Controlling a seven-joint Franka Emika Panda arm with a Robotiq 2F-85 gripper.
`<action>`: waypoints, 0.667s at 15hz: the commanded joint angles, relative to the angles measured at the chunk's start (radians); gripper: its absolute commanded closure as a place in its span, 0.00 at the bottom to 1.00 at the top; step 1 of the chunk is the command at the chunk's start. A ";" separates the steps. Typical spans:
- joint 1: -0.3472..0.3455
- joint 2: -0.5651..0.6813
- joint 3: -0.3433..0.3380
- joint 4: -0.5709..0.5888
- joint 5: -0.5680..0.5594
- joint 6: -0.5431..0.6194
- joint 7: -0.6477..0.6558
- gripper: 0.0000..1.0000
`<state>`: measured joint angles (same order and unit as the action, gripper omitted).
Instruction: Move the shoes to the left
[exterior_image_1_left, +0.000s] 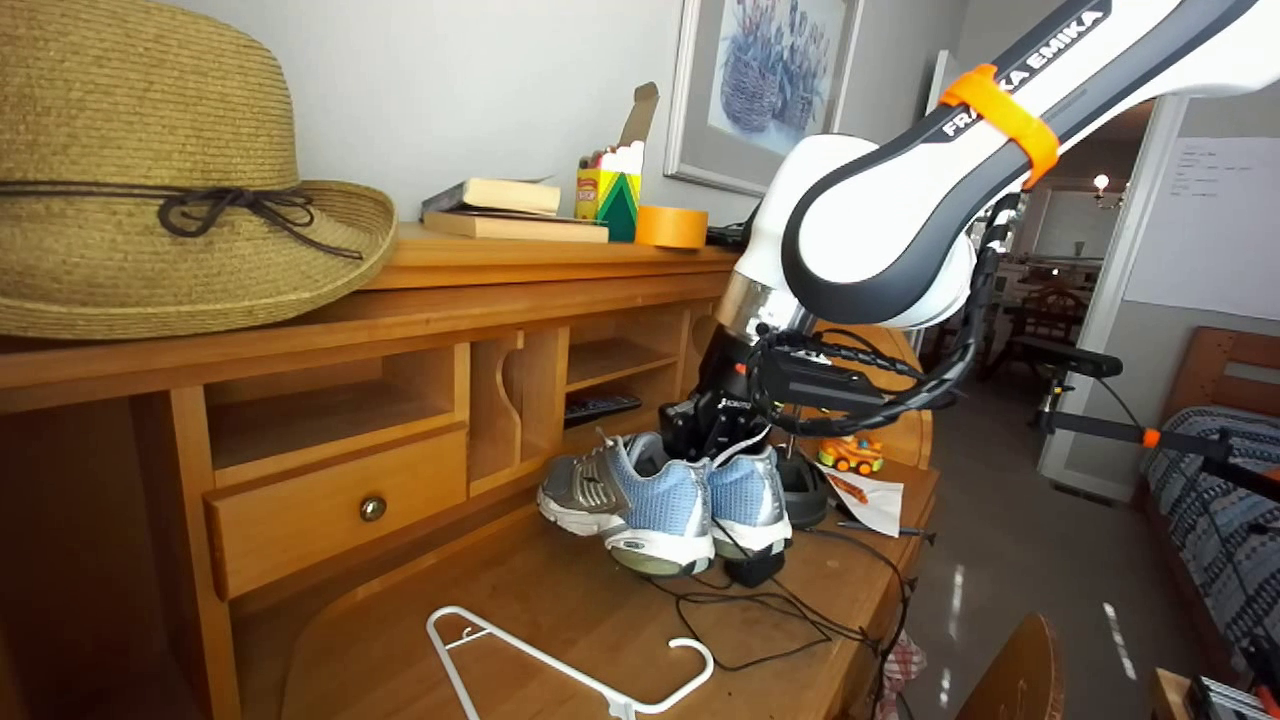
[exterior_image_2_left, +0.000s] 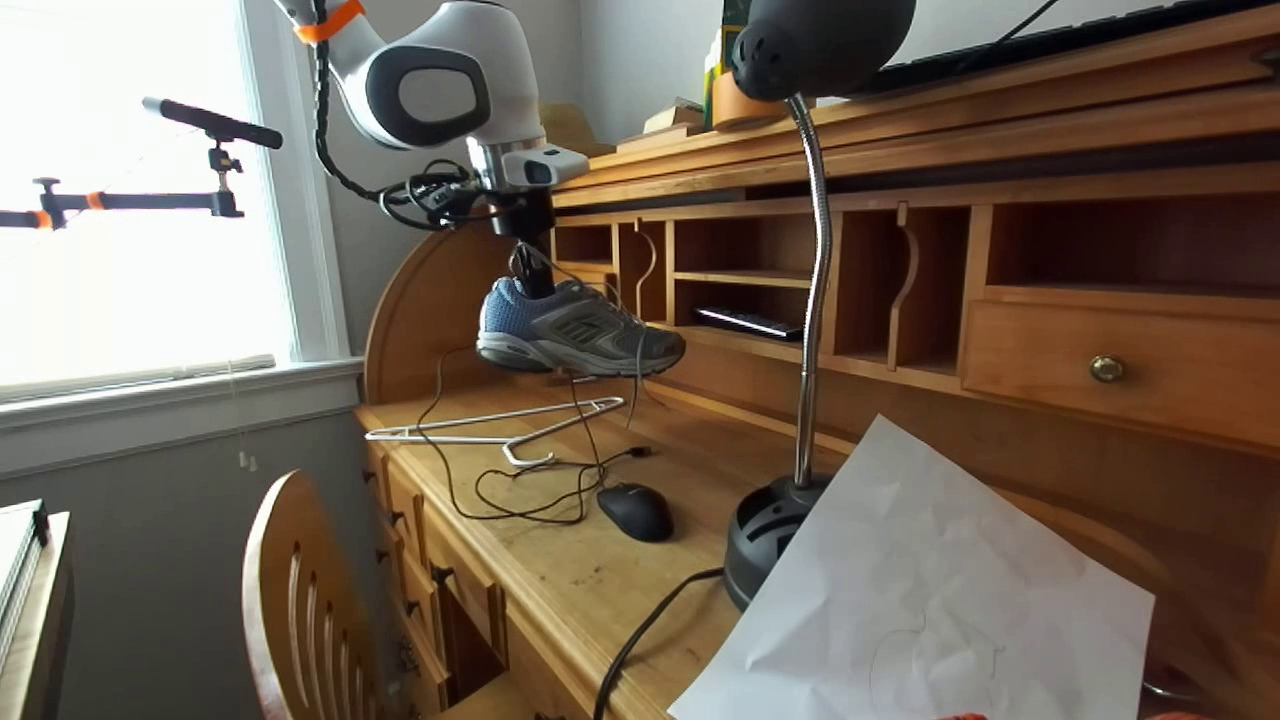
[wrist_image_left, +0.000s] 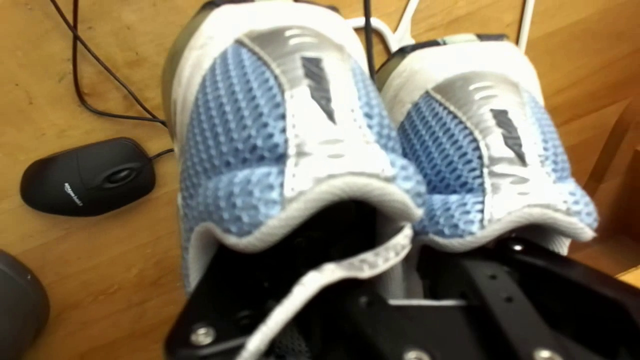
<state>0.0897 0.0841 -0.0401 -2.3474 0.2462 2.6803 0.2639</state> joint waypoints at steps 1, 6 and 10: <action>-0.028 -0.076 0.017 -0.028 -0.028 -0.053 0.016 0.96; -0.045 -0.088 0.015 -0.043 -0.054 -0.067 -0.003 0.96; -0.052 -0.094 0.017 -0.059 -0.081 -0.058 -0.016 0.96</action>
<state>0.0542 0.0407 -0.0347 -2.3782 0.2060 2.6291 0.2513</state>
